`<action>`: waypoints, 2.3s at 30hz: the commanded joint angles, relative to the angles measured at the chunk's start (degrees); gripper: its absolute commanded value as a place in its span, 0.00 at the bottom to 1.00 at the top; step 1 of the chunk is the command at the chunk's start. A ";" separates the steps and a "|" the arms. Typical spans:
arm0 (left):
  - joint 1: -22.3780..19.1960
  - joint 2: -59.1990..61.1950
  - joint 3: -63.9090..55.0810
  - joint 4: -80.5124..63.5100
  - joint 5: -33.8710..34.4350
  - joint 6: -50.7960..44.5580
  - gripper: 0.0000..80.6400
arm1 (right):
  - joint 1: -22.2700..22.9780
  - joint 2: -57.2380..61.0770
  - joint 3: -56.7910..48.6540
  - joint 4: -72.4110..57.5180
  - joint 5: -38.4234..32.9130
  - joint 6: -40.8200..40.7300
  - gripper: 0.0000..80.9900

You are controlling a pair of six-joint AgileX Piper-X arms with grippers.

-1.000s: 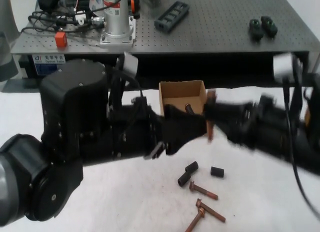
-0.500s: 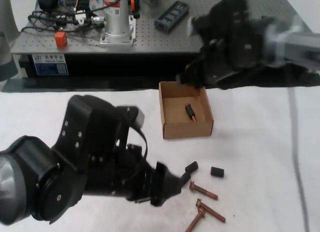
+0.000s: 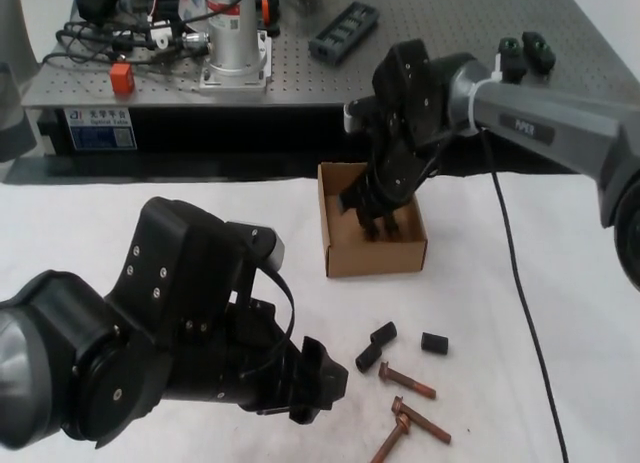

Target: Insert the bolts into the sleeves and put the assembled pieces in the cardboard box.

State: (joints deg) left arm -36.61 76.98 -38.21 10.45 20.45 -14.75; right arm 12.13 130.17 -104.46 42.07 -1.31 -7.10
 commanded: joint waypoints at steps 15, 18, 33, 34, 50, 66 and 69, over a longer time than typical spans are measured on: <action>-0.01 0.02 -0.19 -0.09 -0.78 0.39 0.64 | -0.81 -25.84 19.55 13.94 -5.67 -11.33 0.39; -0.01 0.02 -0.19 -0.09 -0.78 0.39 0.64 | 0.41 -25.39 25.21 14.55 -3.17 -12.66 0.39; -0.01 0.02 -0.19 -0.09 -0.78 1.76 0.59 | 2.03 -18.14 30.43 10.38 4.31 -13.75 0.39; -0.01 0.02 -0.19 -0.09 -0.78 1.92 0.59 | 2.03 -18.01 30.43 10.37 4.31 -13.75 0.39; -0.01 0.02 -0.19 0.98 -0.78 1.91 0.59 | 2.03 -18.02 30.43 12.41 4.55 -13.75 0.29; -4.63 8.42 -9.34 9.59 8.07 9.75 0.53 | 0.54 -28.15 30.43 12.01 4.03 -10.04 0.01; -7.21 14.38 -15.58 16.22 7.32 13.96 0.50 | -0.22 -33.58 30.90 12.92 3.03 -8.46 0.01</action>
State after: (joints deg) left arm -42.22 88.19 -47.95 20.63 28.20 -5.53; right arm 11.63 93.01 -72.32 54.39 2.50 -14.70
